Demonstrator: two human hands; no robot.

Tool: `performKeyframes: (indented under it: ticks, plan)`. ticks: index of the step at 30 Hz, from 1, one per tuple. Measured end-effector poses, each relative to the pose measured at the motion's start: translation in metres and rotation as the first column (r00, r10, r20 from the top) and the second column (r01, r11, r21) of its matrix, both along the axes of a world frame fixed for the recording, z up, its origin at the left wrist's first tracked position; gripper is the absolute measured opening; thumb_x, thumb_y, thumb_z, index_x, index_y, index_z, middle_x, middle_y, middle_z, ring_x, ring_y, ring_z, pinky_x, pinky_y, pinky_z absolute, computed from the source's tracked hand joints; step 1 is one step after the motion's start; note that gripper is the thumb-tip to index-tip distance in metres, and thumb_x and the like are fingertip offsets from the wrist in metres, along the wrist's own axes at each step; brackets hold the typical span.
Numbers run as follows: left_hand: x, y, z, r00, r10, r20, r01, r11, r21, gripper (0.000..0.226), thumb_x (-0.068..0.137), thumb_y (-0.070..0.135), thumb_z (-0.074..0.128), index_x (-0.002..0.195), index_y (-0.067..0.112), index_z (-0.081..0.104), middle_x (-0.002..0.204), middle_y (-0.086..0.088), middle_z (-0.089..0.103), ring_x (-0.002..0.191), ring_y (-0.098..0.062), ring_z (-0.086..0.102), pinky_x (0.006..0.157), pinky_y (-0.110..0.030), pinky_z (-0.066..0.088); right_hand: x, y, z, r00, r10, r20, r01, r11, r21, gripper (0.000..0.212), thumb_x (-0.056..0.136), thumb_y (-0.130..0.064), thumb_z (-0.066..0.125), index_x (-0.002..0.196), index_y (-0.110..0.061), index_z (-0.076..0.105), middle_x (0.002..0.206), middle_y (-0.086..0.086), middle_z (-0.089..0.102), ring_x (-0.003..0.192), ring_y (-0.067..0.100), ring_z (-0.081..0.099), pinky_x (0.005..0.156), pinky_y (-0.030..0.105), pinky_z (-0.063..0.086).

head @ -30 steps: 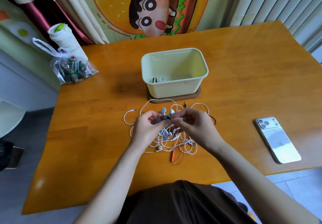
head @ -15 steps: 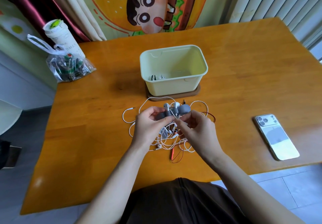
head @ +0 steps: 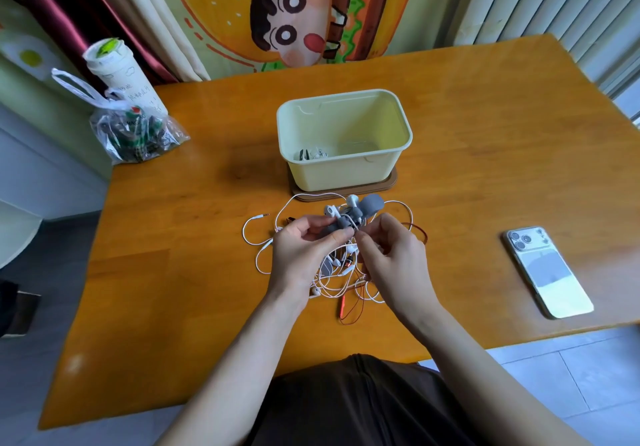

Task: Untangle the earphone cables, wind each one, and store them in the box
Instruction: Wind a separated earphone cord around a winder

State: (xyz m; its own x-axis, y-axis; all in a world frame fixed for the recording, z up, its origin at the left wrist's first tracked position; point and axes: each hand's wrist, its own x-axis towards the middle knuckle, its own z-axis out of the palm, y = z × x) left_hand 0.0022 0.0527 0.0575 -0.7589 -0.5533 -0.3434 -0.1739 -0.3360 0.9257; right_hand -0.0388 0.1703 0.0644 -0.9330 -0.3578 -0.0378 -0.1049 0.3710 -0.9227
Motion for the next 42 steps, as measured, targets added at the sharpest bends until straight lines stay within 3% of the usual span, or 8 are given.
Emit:
performKeyframes:
  ticks: [3, 8, 16, 23, 29, 34, 38, 42]
  plan:
    - [0.001, 0.001, 0.002, 1.000, 0.016, -0.027, -0.012, 0.991, 0.135, 0.019, 0.070, -0.004, 0.075, 0.083, 0.008, 0.068, 0.076, -0.001, 0.073, 0.076, -0.015, 0.070, 0.068, -0.021, 0.055, 0.001, 0.001, 0.002, 0.999, 0.009, -0.052, -0.008, 1.000, 0.024, 0.017, 0.087, -0.007, 0.056, 0.072, -0.013, 0.051, 0.052, -0.006, 0.048, 0.046, 0.007, 0.044, 0.045, 0.014, 0.034]
    - [0.000, 0.001, 0.003, 0.999, 0.021, -0.047, -0.009, 0.969, 0.245, 0.017, 0.073, -0.005, 0.070, 0.087, 0.005, 0.067, 0.083, -0.006, 0.073, 0.078, -0.017, 0.070, 0.070, -0.022, 0.057, -0.001, 0.000, 0.004, 0.998, 0.035, -0.052, -0.035, 0.999, 0.002, 0.021, 0.087, -0.008, 0.055, 0.069, -0.019, 0.047, 0.054, -0.007, 0.045, 0.048, 0.006, 0.041, 0.045, 0.013, 0.031]
    - [-0.005, -0.007, 0.003, 0.999, -0.009, -0.054, 0.015, 0.994, 0.111, 0.021, 0.076, -0.005, 0.070, 0.090, 0.009, 0.062, 0.092, -0.009, 0.071, 0.092, -0.023, 0.069, 0.084, -0.030, 0.055, -0.001, -0.001, -0.005, 0.998, 0.024, 0.055, -0.014, 0.984, -0.180, 0.003, 0.092, -0.014, 0.059, 0.090, -0.012, 0.059, 0.075, -0.002, 0.066, 0.064, 0.008, 0.065, 0.062, 0.023, 0.054]
    - [-0.004, -0.008, -0.002, 1.000, -0.003, 0.007, 0.003, 0.998, 0.057, 0.024, 0.074, 0.003, 0.075, 0.091, 0.014, 0.062, 0.092, -0.008, 0.071, 0.094, -0.023, 0.068, 0.085, -0.031, 0.052, 0.001, 0.001, 0.000, 0.998, 0.056, 0.025, -0.045, 0.944, -0.326, 0.004, 0.087, -0.011, 0.064, 0.090, -0.013, 0.063, 0.078, -0.005, 0.066, 0.071, 0.006, 0.065, 0.065, 0.016, 0.050]
    - [-0.004, -0.007, 0.000, 1.000, -0.009, 0.009, 0.008, 0.997, 0.074, 0.023, 0.075, 0.004, 0.074, 0.094, 0.011, 0.063, 0.089, -0.005, 0.072, 0.092, -0.022, 0.069, 0.082, -0.029, 0.053, 0.003, 0.003, -0.005, 0.991, 0.122, -0.055, -0.133, 0.941, -0.310, 0.027, 0.088, -0.006, 0.062, 0.101, -0.029, 0.063, 0.093, -0.008, 0.066, 0.088, 0.012, 0.066, 0.075, 0.024, 0.054]
    - [-0.004, -0.003, 0.004, 0.999, -0.042, 0.005, 0.042, 0.995, 0.096, 0.028, 0.068, 0.009, 0.077, 0.092, 0.012, 0.063, 0.082, -0.001, 0.071, 0.081, -0.013, 0.069, 0.072, -0.021, 0.052, -0.005, 0.003, -0.001, 0.984, 0.036, -0.176, -0.087, 0.952, -0.294, 0.014, 0.086, -0.023, 0.065, 0.094, -0.035, 0.067, 0.087, -0.016, 0.062, 0.085, 0.008, 0.061, 0.071, 0.019, 0.048]
    - [-0.005, -0.001, 0.001, 0.988, -0.099, 0.119, 0.111, 0.990, -0.092, 0.026, 0.072, 0.008, 0.080, 0.092, 0.015, 0.065, 0.080, -0.003, 0.069, 0.070, -0.005, 0.066, 0.074, -0.025, 0.053, -0.018, 0.003, 0.003, 0.988, -0.037, -0.150, -0.008, 0.957, -0.291, 0.014, 0.087, -0.015, 0.065, 0.090, -0.028, 0.069, 0.085, -0.007, 0.066, 0.076, 0.010, 0.064, 0.067, 0.021, 0.051]
    - [-0.005, 0.002, 0.001, 0.964, -0.190, 0.189, 0.232, 0.944, -0.233, 0.028, 0.069, 0.012, 0.083, 0.087, 0.024, 0.064, 0.081, -0.008, 0.067, 0.071, -0.010, 0.062, 0.072, -0.029, 0.052, -0.030, 0.001, 0.004, 0.981, -0.052, -0.185, 0.014, 0.980, -0.198, 0.007, 0.087, -0.015, 0.065, 0.086, -0.020, 0.070, 0.078, -0.001, 0.069, 0.072, 0.010, 0.067, 0.069, 0.033, 0.055]
